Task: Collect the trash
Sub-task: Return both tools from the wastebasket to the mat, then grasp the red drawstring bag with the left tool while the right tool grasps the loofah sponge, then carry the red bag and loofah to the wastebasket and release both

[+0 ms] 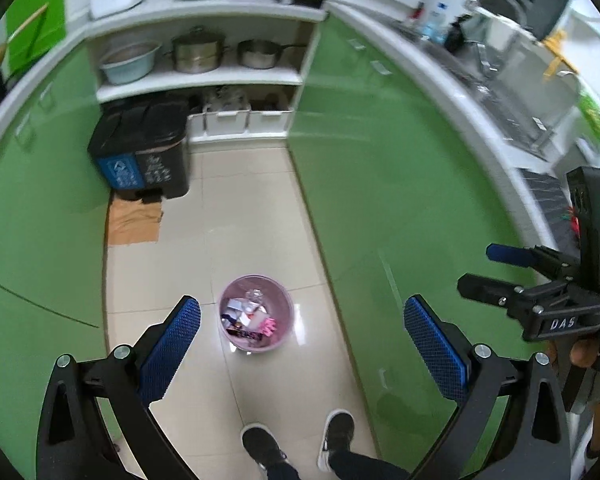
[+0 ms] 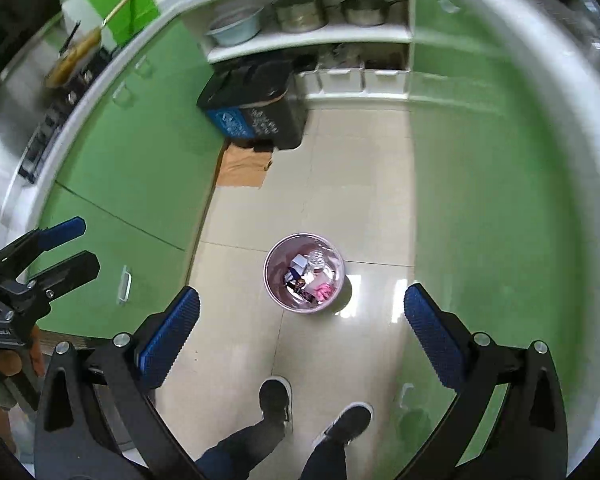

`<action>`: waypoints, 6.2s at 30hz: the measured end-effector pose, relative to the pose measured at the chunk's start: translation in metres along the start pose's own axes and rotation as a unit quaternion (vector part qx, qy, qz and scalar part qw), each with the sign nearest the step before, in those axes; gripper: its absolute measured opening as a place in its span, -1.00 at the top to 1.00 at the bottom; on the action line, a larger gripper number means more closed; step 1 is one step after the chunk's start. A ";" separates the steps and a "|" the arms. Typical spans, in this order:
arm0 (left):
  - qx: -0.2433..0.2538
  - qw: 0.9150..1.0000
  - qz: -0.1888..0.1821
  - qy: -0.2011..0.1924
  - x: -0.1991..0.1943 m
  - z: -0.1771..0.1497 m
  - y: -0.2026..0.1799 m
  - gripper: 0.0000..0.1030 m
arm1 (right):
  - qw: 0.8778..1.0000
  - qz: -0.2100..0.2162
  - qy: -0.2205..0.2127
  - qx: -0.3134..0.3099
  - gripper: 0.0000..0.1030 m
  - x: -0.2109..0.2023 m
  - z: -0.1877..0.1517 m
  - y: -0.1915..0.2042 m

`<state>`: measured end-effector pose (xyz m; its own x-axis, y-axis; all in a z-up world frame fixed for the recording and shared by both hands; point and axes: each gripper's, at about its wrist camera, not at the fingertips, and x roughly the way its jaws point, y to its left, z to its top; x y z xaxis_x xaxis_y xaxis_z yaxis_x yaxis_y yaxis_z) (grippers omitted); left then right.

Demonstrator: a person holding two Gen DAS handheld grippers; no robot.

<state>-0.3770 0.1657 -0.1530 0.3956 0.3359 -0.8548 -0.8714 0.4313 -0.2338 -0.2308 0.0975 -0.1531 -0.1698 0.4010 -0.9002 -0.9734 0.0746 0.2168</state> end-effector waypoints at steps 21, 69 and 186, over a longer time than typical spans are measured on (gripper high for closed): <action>0.242 0.960 -0.140 -0.001 -0.036 0.043 -0.304 -0.89 | 0.959 -0.138 -0.108 0.224 -0.94 -0.264 -0.148 -0.206; 0.358 0.916 -0.159 0.084 0.183 0.089 -0.551 0.65 | 0.908 -0.150 -0.096 0.379 -0.94 -0.254 -0.195 -0.383; -0.049 0.997 0.046 -0.023 0.233 -0.054 0.135 -0.89 | 0.995 0.016 0.010 -0.097 -0.28 0.259 -0.006 0.022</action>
<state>-0.4181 0.2566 -0.4089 0.3231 0.4103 -0.8528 -0.9281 0.3137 -0.2006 -0.2974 0.1976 -0.3838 -0.2024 0.3816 -0.9019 -0.9785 -0.1159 0.1706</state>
